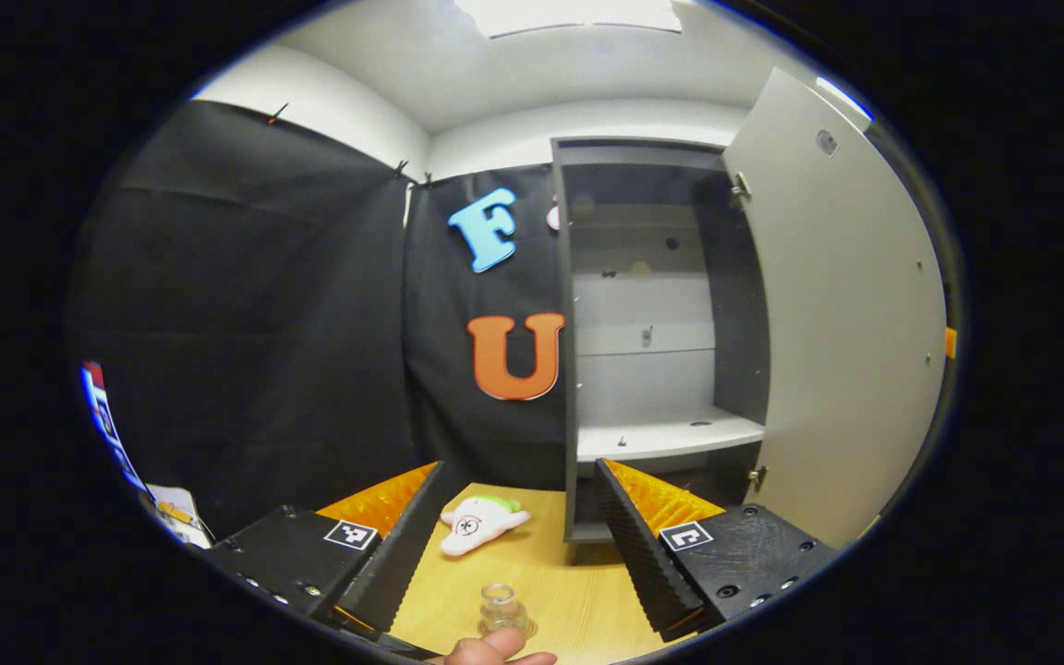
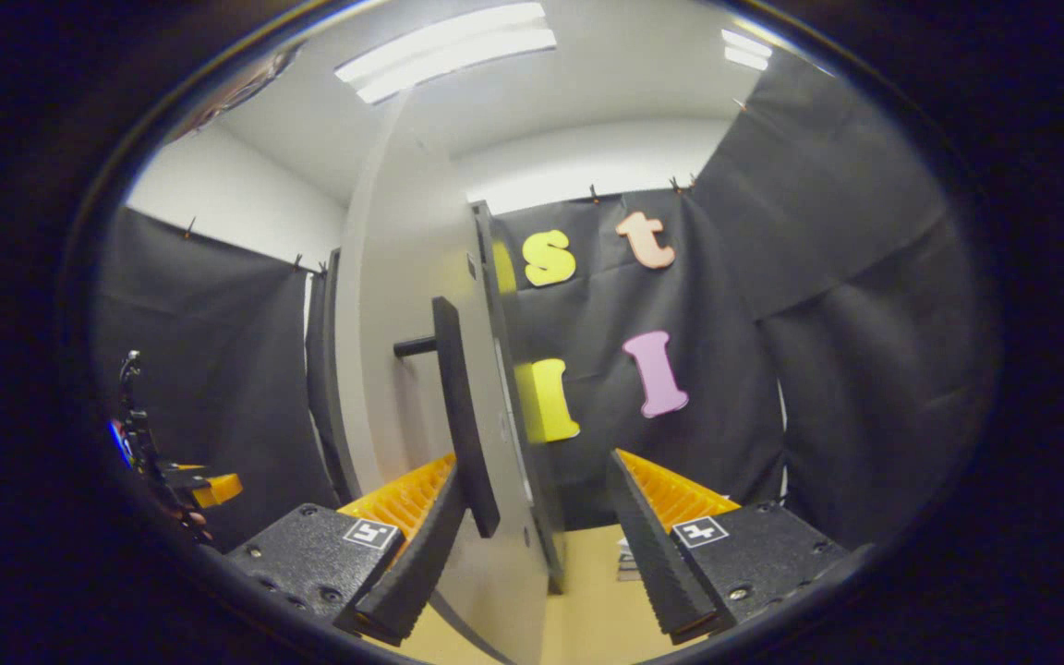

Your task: Open the cabinet door with the right hand, grasp the bottle in the cabinet with the left hand and place it on the coaster, then close the cabinet door with the right hand.

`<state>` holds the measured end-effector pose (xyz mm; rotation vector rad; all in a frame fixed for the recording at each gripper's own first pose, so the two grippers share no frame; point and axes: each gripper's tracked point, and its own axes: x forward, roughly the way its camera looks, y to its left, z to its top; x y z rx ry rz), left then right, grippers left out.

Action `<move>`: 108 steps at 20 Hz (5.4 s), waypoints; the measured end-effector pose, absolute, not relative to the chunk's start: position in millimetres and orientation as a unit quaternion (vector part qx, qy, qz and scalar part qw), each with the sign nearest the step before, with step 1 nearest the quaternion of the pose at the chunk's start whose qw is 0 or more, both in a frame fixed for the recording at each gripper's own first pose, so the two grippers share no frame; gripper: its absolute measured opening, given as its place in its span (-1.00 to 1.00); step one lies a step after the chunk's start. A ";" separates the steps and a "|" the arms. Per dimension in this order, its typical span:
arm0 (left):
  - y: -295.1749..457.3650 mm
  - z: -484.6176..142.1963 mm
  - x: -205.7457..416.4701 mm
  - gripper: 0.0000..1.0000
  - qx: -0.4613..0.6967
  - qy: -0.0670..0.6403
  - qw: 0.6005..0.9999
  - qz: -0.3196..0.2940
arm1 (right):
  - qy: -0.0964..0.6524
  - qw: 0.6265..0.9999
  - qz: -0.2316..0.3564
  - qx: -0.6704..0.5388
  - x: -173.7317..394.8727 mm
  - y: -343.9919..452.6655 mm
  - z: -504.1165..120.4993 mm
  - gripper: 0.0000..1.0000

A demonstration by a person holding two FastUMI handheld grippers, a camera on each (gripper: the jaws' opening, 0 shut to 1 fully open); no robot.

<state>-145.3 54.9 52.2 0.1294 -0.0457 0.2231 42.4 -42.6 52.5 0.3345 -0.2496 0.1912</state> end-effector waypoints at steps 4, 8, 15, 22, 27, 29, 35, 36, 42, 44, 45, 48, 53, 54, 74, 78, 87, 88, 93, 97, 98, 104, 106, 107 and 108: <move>-16.6 84.2 -155.5 1.00 0.096 -0.055 0.993 0.031 | -0.120 0.970 0.097 0.187 42.7 -42.6 55.8 0.94; -65.4 67.3 -156.3 0.91 0.093 -0.040 0.995 -0.021 | -0.080 0.980 0.065 0.171 39.1 -43.3 53.6 0.94; -76.5 40.4 -150.7 0.92 0.061 0.011 0.998 -0.026 | -0.067 0.972 0.072 0.214 39.8 -30.8 51.8 0.94; -49.9 28.8 -133.2 0.92 0.050 0.026 0.998 -0.005 | -0.027 0.937 0.123 0.327 39.5 19.5 46.6 0.94; -27.3 35.8 -106.2 0.92 0.011 0.017 1.000 0.001 | -0.010 0.946 0.156 0.285 40.3 51.0 52.4 0.94; -20.7 34.4 -99.5 0.93 0.004 0.018 1.000 0.001 | -0.004 0.948 0.163 0.275 43.4 62.5 50.7 0.94; 0.2 26.4 -89.8 0.93 -0.007 0.010 1.000 0.007 | 0.010 0.949 0.197 0.245 41.0 93.8 46.8 0.94; 5.5 25.0 -87.3 0.93 -0.008 0.011 1.000 0.008 | 0.011 0.950 0.201 0.237 41.5 97.6 46.8 0.94; 37.3 18.9 -79.1 0.92 -0.024 0.007 1.000 0.013 | -0.003 0.955 0.217 0.202 55.1 110.7 50.1 0.95; 45.4 11.5 -79.6 0.93 -0.027 0.011 0.999 0.012 | -0.008 0.957 0.216 0.193 57.2 114.2 51.2 0.95; 52.0 5.9 -80.2 0.92 -0.030 0.017 0.999 0.013 | -0.009 0.959 0.212 0.187 58.2 114.6 51.0 0.95; 62.0 -0.5 -82.1 0.91 -0.037 0.024 0.999 0.015 | -0.017 0.959 0.220 0.176 61.8 122.7 53.4 1.00; 67.7 3.2 -85.3 0.91 -0.017 0.020 0.999 0.039 | -0.034 0.959 0.255 0.122 67.7 135.5 63.1 1.00; 69.5 1.2 -87.1 0.91 -0.014 0.024 0.999 0.045 | -0.038 0.959 0.261 0.106 69.3 137.8 62.6 0.97; 94.1 0.5 -125.1 0.90 0.008 0.035 0.988 0.148 | 0.022 0.905 0.407 0.120 91.5 204.1 52.8 1.00; 92.6 -0.2 -122.6 0.91 0.012 0.035 0.988 0.151 | -0.006 0.905 0.410 0.108 91.4 199.1 64.9 0.86; 65.8 12.5 -93.2 0.90 0.015 0.020 0.993 0.118 | -0.041 0.974 0.217 0.044 127.1 102.9 69.5 0.96; 58.4 15.2 -90.8 0.90 0.019 0.016 0.993 0.111 | -0.061 0.981 0.180 0.023 128.6 89.2 75.9 0.96; 24.2 31.3 -62.9 0.90 0.036 -0.003 0.996 0.079 | -0.080 0.993 0.076 -0.039 126.0 68.8 75.7 0.96; 4.7 35.0 -48.0 0.89 0.025 -0.011 0.998 0.050 | -0.114 0.986 0.088 -0.083 115.5 87.5 81.6 0.99; 4.6 33.1 -45.9 0.88 0.026 -0.009 0.998 0.048 | -0.117 0.986 0.090 -0.082 116.2 90.8 81.6 0.99; 25.7 20.7 -43.8 0.91 0.018 -0.001 0.998 0.058 | -0.067 0.994 0.074 -0.054 121.4 96.3 49.7 0.99; 20.2 15.8 -46.3 0.91 0.009 -0.002 0.999 0.035 | -0.055 0.994 0.073 -0.057 118.7 102.0 35.6 0.99; 14.3 16.1 -48.6 0.91 0.002 -0.006 1.000 0.021 | -0.051 0.994 0.071 -0.061 116.9 106.4 30.2 0.99; 13.6 20.0 -52.7 0.90 0.000 -0.013 1.000 0.016 | -0.048 0.994 0.072 -0.065 114.3 109.8 26.8 1.00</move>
